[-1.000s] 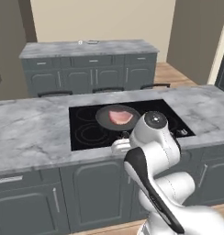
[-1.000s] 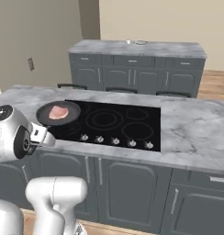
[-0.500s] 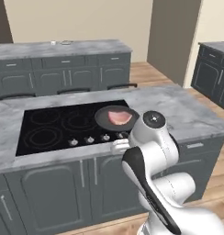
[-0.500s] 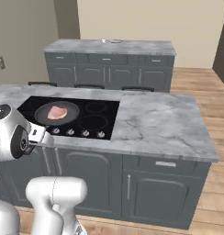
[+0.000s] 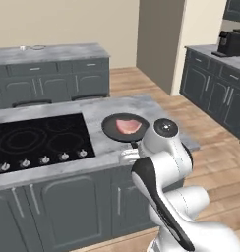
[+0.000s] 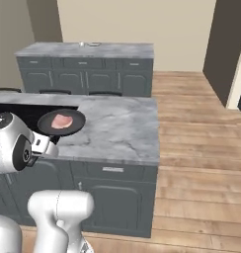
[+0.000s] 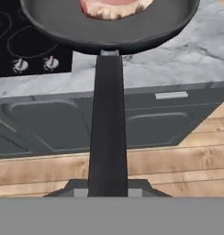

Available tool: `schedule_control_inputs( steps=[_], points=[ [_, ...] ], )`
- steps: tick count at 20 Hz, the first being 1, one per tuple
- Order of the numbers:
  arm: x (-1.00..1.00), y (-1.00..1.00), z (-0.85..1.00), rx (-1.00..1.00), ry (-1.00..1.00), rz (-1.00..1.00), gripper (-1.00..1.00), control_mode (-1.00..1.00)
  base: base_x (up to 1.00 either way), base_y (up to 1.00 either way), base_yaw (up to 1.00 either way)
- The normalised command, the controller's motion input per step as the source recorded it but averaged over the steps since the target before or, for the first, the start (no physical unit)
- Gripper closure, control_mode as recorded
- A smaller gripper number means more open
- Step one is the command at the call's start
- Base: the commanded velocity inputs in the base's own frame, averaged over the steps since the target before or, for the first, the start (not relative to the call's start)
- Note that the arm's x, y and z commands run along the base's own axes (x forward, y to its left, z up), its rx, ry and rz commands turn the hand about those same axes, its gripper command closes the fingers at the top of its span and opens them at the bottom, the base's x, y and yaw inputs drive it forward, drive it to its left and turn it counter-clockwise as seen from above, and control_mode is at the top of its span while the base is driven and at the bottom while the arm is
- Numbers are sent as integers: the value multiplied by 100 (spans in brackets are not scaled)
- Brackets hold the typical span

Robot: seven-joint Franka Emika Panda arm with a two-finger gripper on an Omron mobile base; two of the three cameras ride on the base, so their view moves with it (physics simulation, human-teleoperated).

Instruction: Pick up the pan with the steak in it and place it on the dining table. Then place the steak on the plate.

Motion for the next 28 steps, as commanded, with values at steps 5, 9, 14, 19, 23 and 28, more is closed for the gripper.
schedule_control_inputs(
  steps=[5,9,14,19,23,28],
  points=[
    [0,0,0,0,0,0,100,100,11,-100,-5],
    [0,0,0,0,0,0,100,100,13,-100,0],
    [0,0,0,0,0,0,100,100,12,-100,0],
    [0,0,0,0,0,0,100,100,11,-100,0],
    [0,0,0,0,0,0,100,100,7,-100,0],
    [0,0,0,0,0,0,100,100,0,-95,6]
  ],
)
